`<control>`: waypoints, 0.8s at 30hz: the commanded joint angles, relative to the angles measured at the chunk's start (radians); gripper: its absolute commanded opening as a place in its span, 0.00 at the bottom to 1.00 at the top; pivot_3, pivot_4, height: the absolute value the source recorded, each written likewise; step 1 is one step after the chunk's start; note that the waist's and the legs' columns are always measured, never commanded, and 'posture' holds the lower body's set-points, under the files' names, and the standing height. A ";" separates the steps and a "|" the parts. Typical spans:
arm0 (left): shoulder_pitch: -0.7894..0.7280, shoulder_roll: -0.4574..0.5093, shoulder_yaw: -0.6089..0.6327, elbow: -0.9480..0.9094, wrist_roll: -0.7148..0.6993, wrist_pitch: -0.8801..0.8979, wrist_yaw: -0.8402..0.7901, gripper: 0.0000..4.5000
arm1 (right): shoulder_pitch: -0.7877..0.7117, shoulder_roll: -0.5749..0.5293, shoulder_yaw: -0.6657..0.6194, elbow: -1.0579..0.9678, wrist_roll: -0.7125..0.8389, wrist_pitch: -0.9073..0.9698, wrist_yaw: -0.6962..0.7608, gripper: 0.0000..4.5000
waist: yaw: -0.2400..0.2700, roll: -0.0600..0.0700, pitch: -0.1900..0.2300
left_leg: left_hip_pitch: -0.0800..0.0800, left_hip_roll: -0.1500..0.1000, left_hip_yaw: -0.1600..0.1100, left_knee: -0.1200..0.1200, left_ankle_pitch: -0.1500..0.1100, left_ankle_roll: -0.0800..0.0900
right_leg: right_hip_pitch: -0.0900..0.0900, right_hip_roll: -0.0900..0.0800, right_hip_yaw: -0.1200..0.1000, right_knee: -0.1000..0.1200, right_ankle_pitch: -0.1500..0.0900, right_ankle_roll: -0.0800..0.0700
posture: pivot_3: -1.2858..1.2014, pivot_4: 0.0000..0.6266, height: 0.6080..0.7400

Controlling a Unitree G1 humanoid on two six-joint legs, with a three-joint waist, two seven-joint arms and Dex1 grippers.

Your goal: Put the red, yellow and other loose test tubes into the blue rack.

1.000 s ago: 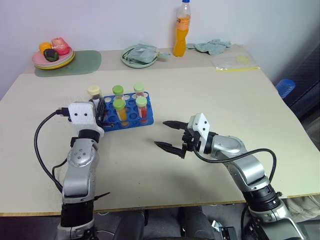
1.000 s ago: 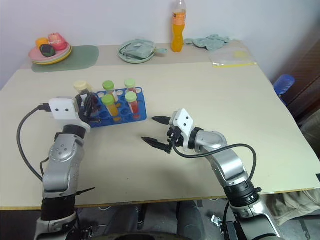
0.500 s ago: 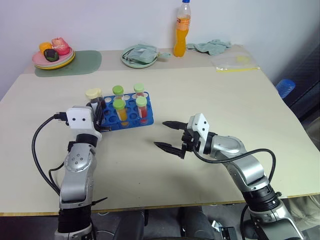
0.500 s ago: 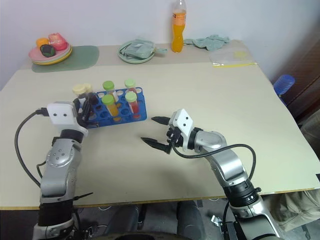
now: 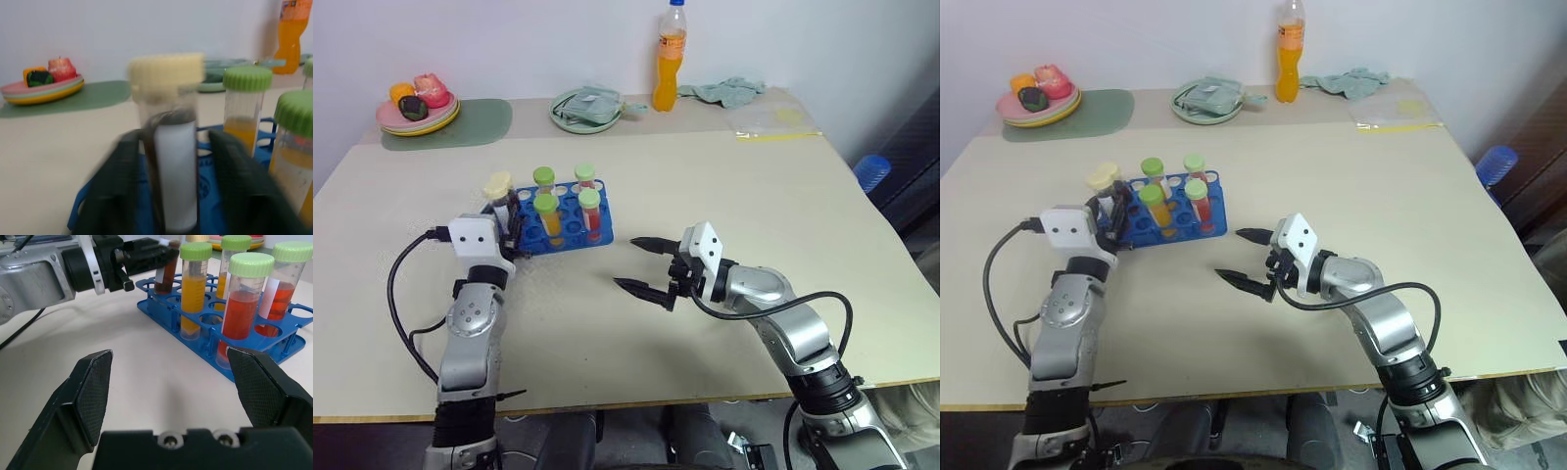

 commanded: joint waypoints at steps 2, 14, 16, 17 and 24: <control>0.015 -0.020 0.074 -0.086 -0.082 -0.022 0.010 0.81 | 0.002 -0.007 -0.031 -0.056 0.045 -0.009 0.027 0.92 | 0.000 0.000 0.000 | 0.000 0.000 0.000 0.000 0.000 0.000 | 0.000 0.000 0.000 0.000 0.000 0.000 | 0.52 0.24 1.00; 0.236 0.310 0.371 -0.309 -0.392 0.216 -0.255 0.81 | -0.006 -0.182 -0.203 -0.054 0.088 0.059 0.058 0.92 | -0.002 0.001 0.000 | 0.000 0.001 0.000 0.000 0.000 0.000 | 0.000 0.000 0.000 -0.001 0.000 0.000 | 0.52 0.24 1.00; 0.316 0.378 0.425 -0.306 -0.444 0.244 -0.346 0.81 | 0.013 -0.240 -0.277 -0.031 0.109 0.074 0.067 0.92 | -0.003 0.001 0.001 | 0.000 0.001 0.000 -0.001 -0.001 0.001 | 0.000 0.000 0.001 -0.001 0.000 0.000 | 0.52 0.24 1.00; 0.346 0.394 0.444 -0.304 -0.467 0.255 -0.374 0.81 | 0.022 -0.267 -0.310 -0.014 0.113 0.077 0.070 0.92 | -0.001 0.001 0.001 | 0.000 0.001 0.000 -0.001 -0.001 0.001 | 0.001 0.000 0.000 -0.002 0.000 -0.001 | 0.52 0.24 1.00; 0.417 0.428 0.496 -0.268 -0.503 0.287 -0.440 0.81 | 0.069 -0.374 -0.422 0.116 0.089 0.010 0.123 0.92 | 0.006 0.001 0.001 | 0.001 0.002 0.001 -0.001 -0.001 0.001 | 0.003 -0.001 -0.001 -0.003 -0.001 -0.001 | 0.52 0.24 1.00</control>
